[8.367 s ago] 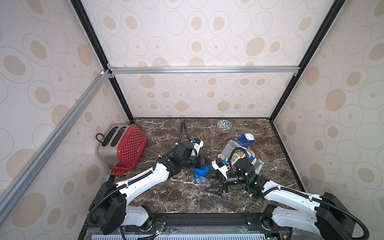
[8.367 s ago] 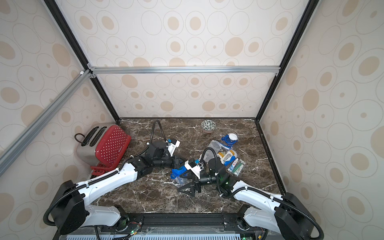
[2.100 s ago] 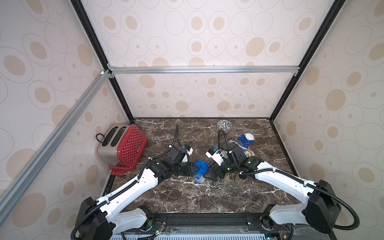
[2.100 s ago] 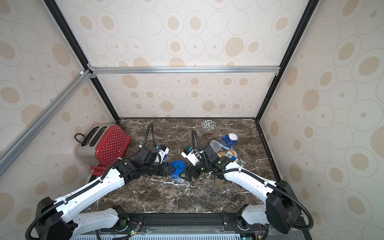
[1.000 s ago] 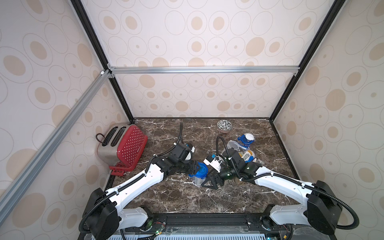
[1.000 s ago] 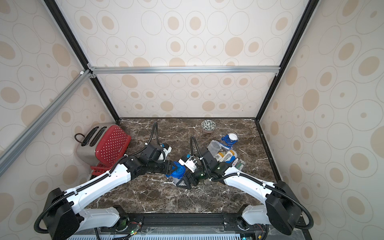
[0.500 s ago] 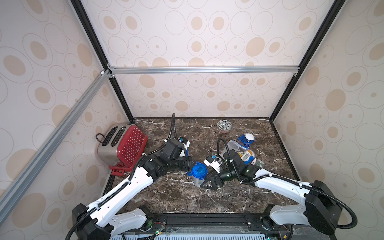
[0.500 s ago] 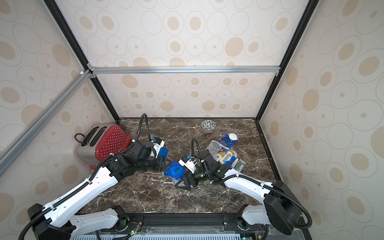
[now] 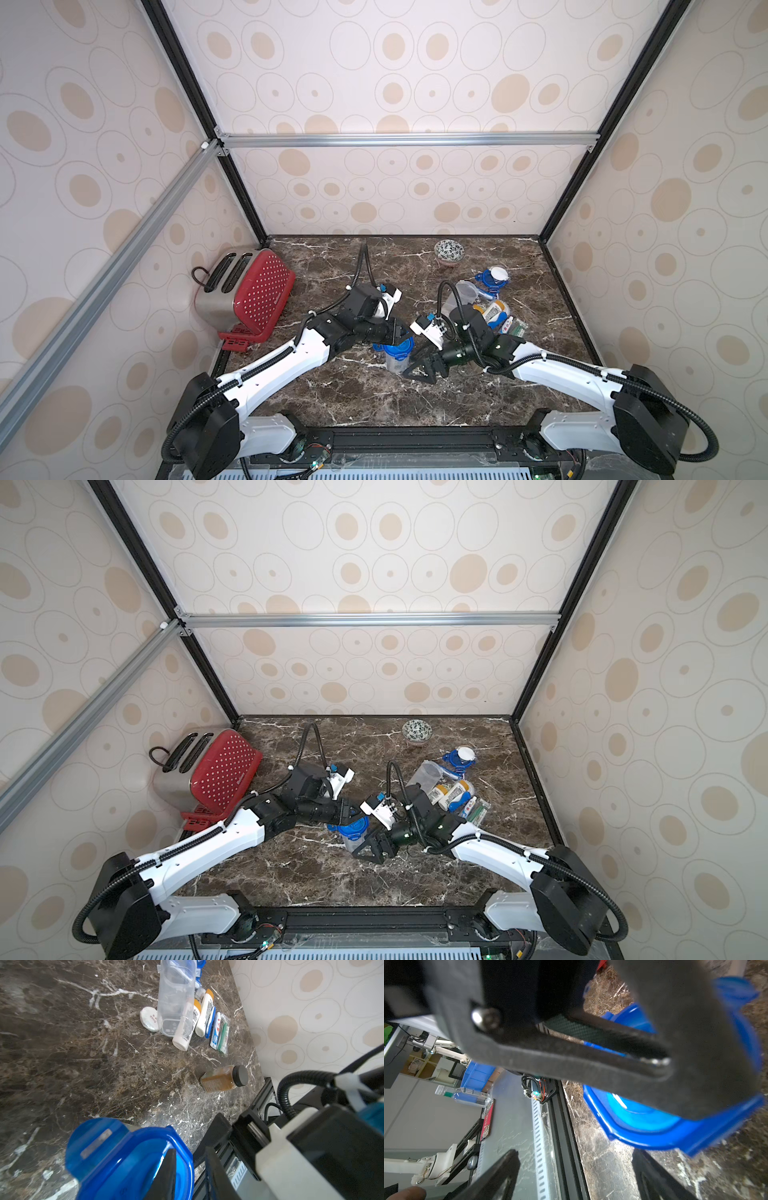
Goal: Take out toiletry kits
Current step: Unfasten the latch on the container.
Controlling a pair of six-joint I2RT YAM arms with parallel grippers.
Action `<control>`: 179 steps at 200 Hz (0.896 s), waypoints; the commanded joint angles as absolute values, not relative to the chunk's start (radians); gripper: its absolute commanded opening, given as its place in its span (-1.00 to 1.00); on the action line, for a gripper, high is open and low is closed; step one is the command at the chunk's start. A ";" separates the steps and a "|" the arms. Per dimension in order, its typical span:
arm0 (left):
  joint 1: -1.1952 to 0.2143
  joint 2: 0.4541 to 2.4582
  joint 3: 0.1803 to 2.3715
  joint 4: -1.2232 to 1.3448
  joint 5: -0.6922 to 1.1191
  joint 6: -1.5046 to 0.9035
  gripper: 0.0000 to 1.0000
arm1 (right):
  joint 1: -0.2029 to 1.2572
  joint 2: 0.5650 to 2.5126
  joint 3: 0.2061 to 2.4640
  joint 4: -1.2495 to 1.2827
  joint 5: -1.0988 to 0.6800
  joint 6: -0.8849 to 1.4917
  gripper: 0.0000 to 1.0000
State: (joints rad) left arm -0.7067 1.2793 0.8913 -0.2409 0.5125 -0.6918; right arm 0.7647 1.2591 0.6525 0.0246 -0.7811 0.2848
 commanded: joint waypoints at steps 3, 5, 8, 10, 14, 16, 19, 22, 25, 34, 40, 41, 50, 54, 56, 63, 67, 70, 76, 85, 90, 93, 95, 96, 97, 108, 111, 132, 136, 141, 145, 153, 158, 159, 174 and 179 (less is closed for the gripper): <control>-0.703 1.304 0.862 -0.124 0.565 -0.744 -0.61 | 0.768 1.238 0.632 0.054 -0.775 0.277 0.78; -0.703 1.305 0.859 -0.120 0.567 -0.746 -0.62 | 0.769 1.238 0.631 0.056 -0.775 0.278 0.78; -0.702 1.306 0.853 -0.114 0.567 -0.748 -0.64 | 0.768 1.238 0.631 0.055 -0.776 0.280 0.78; -0.702 1.306 0.850 -0.110 0.566 -0.749 -0.66 | 0.768 1.237 0.631 0.055 -0.776 0.280 0.78; -0.703 1.307 0.844 -0.105 0.567 -0.751 -0.68 | 0.767 1.239 0.629 0.055 -0.780 0.280 0.78; -0.703 1.308 0.841 -0.102 0.566 -0.753 -0.69 | 0.769 1.238 0.630 0.055 -0.781 0.281 0.78; -0.703 1.308 0.836 -0.098 0.566 -0.753 -0.70 | 0.768 1.239 0.629 0.055 -0.781 0.281 0.78; -0.703 1.309 0.831 -0.096 0.567 -0.754 -0.72 | 0.768 1.238 0.629 0.055 -0.781 0.283 0.78; -0.703 1.309 0.827 -0.093 0.566 -0.755 -0.74 | 0.769 1.238 0.628 0.055 -0.781 0.283 0.78; -0.703 1.310 0.811 -0.082 0.565 -0.757 -0.77 | 0.767 1.237 0.625 0.055 -0.781 0.283 0.78; -0.703 1.311 0.798 -0.072 0.565 -0.761 -0.78 | 0.768 1.239 0.626 0.057 -0.780 0.283 0.78; -0.703 1.310 0.796 -0.070 0.565 -0.761 -0.79 | 0.767 1.238 0.625 0.057 -0.779 0.282 0.78; -0.703 1.312 0.780 -0.057 0.564 -0.765 -0.82 | 0.769 1.240 0.623 0.058 -0.779 0.282 0.77; -0.703 1.314 0.774 -0.052 0.562 -0.767 -0.84 | 0.770 1.242 0.624 0.059 -0.780 0.283 0.77; -0.703 1.314 0.772 -0.050 0.562 -0.767 -0.85 | 0.769 1.242 0.624 0.060 -0.780 0.284 0.77; -0.703 1.316 0.764 -0.045 0.560 -0.770 -0.89 | 0.769 1.244 0.622 0.066 -0.784 0.282 0.77; -0.703 1.316 0.761 -0.042 0.560 -0.771 -0.89 | 0.768 1.244 0.622 0.071 -0.786 0.282 0.77; -0.703 1.316 0.757 -0.039 0.561 -0.772 -0.90 | 0.769 1.244 0.622 0.074 -0.787 0.283 0.77; -0.703 1.316 0.750 -0.033 0.561 -0.772 -0.91 | 0.770 1.244 0.619 0.081 -0.787 0.283 0.77; -0.703 1.314 0.743 -0.030 0.556 -0.773 -0.93 | 0.770 1.246 0.617 0.089 -0.790 0.282 0.77; -0.703 1.313 0.738 -0.031 0.554 -0.772 -0.94 | 0.769 1.246 0.617 0.094 -0.791 0.283 0.77; -0.703 1.312 0.736 -0.031 0.552 -0.771 -0.95 | 0.769 1.246 0.616 0.097 -0.792 0.284 0.77; -0.703 1.312 0.734 -0.031 0.551 -0.771 -0.95 | 0.769 1.247 0.615 0.100 -0.793 0.284 0.77; -0.703 1.312 0.733 -0.031 0.551 -0.771 -0.95 | 0.770 1.247 0.614 0.101 -0.792 0.284 0.77; -0.703 1.312 0.732 -0.030 0.551 -0.771 -0.95 | 0.770 1.248 0.614 0.103 -0.792 0.285 0.77; -0.703 1.312 0.724 -0.029 0.549 -0.769 -0.97 | 0.770 1.249 0.613 0.118 -0.793 0.292 0.77; -0.702 1.310 0.721 -0.028 0.549 -0.770 -0.97 | 0.770 1.249 0.612 0.121 -0.793 0.293 0.77; -0.702 1.304 0.698 -0.013 0.544 -0.776 -1.00 | 0.771 1.247 0.604 0.150 -0.775 0.320 0.76; -0.702 1.303 0.693 -0.011 0.543 -0.777 -1.00 | 0.772 1.245 0.599 0.163 -0.770 0.330 0.76; -0.702 1.301 0.688 -0.010 0.542 -0.778 -1.00 | 0.772 1.244 0.591 0.187 -0.761 0.347 0.75; -0.702 1.299 0.684 -0.009 0.541 -0.777 -1.00 | 0.772 1.243 0.584 0.207 -0.758 0.362 0.75; -0.702 1.296 0.675 -0.006 0.539 -0.778 -1.00 | 0.774 1.243 0.569 0.251 -0.756 0.391 0.75; -0.702 1.294 0.671 -0.005 0.538 -0.778 -1.00 | 0.775 1.243 0.561 0.272 -0.756 0.403 0.75; -0.702 1.293 0.670 -0.005 0.538 -0.776 -1.00 | 0.776 1.243 0.561 0.277 -0.755 0.406 0.75; -0.702 1.289 0.656 -0.002 0.534 -0.777 -1.00 | 0.793 1.250 0.548 0.315 -0.737 0.424 0.75; -0.702 1.287 0.652 0.000 0.532 -0.778 -1.00 | 0.800 1.251 0.546 0.323 -0.727 0.426 0.75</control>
